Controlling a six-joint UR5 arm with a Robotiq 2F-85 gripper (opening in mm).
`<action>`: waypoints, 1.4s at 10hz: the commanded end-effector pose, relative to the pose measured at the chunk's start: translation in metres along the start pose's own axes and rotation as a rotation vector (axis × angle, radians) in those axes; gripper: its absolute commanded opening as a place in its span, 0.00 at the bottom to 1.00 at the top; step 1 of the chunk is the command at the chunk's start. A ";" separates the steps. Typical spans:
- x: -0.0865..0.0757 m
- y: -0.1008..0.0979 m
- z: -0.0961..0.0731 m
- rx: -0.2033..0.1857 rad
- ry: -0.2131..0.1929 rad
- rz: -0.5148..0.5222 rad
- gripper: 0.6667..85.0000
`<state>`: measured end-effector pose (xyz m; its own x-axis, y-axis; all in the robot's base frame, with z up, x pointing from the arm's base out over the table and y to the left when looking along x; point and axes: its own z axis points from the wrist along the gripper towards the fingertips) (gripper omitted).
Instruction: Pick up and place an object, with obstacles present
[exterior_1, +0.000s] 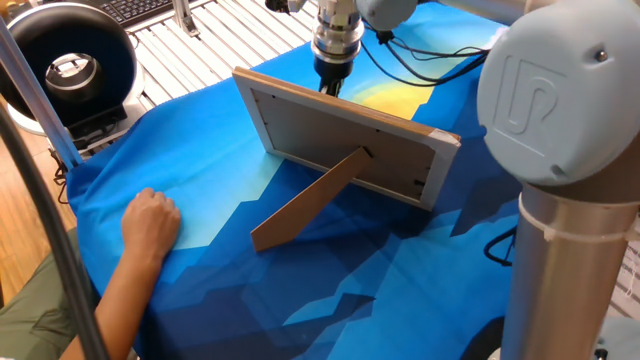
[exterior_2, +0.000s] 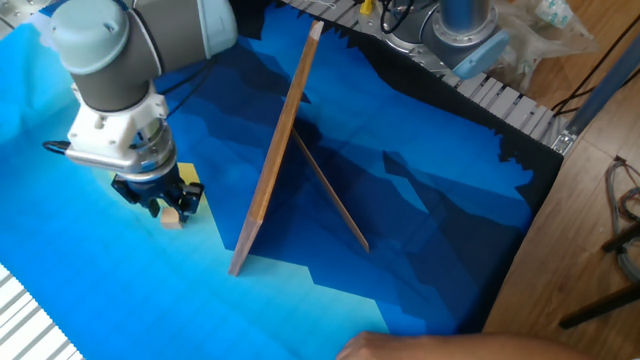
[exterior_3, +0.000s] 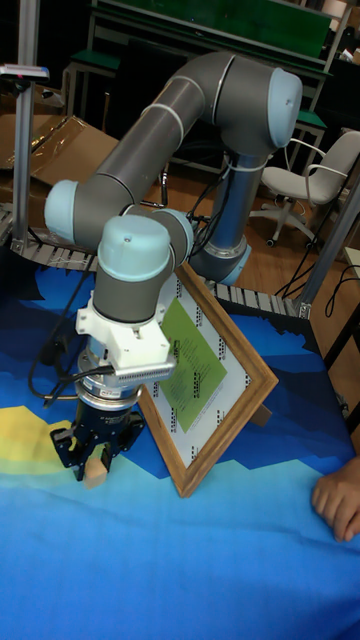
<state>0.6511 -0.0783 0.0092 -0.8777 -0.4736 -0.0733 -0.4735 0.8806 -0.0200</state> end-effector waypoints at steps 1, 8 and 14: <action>-0.005 0.003 0.003 -0.010 -0.024 0.087 0.25; 0.020 -0.006 -0.085 0.034 0.052 0.228 0.01; -0.001 0.016 -0.117 0.073 0.065 0.237 0.01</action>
<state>0.6285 -0.0771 0.1162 -0.9717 -0.2362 0.0012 -0.2353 0.9677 -0.0910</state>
